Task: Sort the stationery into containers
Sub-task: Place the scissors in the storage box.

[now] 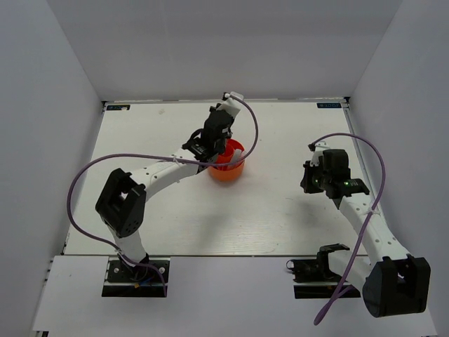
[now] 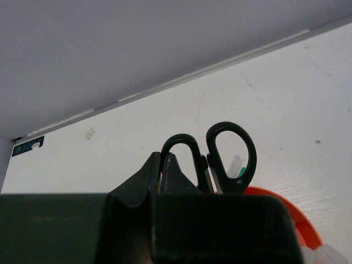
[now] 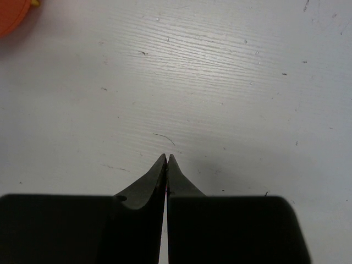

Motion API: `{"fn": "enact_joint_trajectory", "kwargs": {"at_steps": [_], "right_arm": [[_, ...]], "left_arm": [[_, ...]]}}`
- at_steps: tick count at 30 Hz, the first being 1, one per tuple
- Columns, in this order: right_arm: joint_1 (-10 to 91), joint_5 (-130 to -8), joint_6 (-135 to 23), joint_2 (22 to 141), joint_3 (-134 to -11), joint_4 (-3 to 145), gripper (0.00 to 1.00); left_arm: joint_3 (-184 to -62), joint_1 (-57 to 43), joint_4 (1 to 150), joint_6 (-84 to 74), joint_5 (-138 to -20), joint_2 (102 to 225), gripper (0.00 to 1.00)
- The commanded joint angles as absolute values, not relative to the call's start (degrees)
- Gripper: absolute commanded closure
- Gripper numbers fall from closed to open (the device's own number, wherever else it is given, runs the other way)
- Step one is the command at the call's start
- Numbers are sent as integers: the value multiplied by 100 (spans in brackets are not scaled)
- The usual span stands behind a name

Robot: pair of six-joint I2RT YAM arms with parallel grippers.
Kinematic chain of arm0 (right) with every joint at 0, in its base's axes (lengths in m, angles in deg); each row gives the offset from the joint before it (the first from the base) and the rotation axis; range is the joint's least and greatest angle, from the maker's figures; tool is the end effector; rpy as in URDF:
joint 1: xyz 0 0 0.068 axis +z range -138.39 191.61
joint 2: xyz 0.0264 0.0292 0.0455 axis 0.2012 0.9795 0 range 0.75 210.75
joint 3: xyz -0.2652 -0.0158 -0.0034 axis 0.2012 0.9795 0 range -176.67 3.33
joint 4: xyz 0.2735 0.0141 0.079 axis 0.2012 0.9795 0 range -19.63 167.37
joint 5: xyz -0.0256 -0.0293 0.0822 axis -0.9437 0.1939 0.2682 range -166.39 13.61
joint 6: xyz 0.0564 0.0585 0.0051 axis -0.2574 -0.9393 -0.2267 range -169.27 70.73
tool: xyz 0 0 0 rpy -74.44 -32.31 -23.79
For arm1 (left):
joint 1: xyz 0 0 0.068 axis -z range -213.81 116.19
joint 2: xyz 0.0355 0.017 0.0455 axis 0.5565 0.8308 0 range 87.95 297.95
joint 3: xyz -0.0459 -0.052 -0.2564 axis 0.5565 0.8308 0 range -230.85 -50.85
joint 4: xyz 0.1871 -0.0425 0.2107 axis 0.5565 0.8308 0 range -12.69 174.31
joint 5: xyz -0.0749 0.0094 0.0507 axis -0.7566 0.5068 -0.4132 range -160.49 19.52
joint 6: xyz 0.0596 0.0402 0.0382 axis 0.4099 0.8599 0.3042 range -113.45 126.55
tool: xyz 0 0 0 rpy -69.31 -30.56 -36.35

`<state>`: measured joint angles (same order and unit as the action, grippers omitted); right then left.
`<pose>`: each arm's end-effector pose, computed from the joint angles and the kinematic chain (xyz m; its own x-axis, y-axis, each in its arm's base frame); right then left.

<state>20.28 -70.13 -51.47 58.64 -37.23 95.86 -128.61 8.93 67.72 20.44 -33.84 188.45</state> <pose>0.2608 0.0477 0.2096 -0.6803 -0.0652 -0.7300 -0.2030 0.9738 0.1022 0.3711 -0.2854 0.2870 -0.1339 0.3861 -0.9127 0.1545 0.9179 0.3656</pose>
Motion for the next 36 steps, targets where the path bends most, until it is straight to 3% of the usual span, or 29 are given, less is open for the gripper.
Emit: {"fn": "enact_joint_trajectory", "kwargs": {"at_steps": [1, 11, 26, 29, 31, 32, 33, 36], "right_arm": [[1996, -6927, -5129, 5919, -3693, 9453, 98], [1996, -6936, -5129, 5972, -3693, 9445, 98], [1987, -6901, -5111, 5955, -3693, 9436, 98], [1987, -6901, -5111, 5920, -3684, 9436, 98], [1987, -6901, -5111, 5920, -3692, 9436, 98], [1987, -6883, -5111, 5911, -3675, 9436, 98], [1978, -6883, -5111, 5920, -3675, 9436, 98], [1970, -6892, -5111, 5911, -3684, 9445, 98]], "left_arm": [[-13057, 732, 6500, 1798, -3313, 18585, 100], [-12969, 547, 6377, 1631, -3462, 18805, 100], [-11967, 1101, 5806, 1683, -3445, 18674, 100], [-11818, 1154, 5797, 1666, -3392, 18551, 94], [-11713, 1206, 5771, 1683, -3357, 18411, 72], [-11642, 1215, 5771, 1675, -3366, 18384, 72], [-11615, 1259, 5753, 1692, -3366, 18340, 60], [-11501, 1355, 5797, 1718, -3269, 18147, 49]]}}
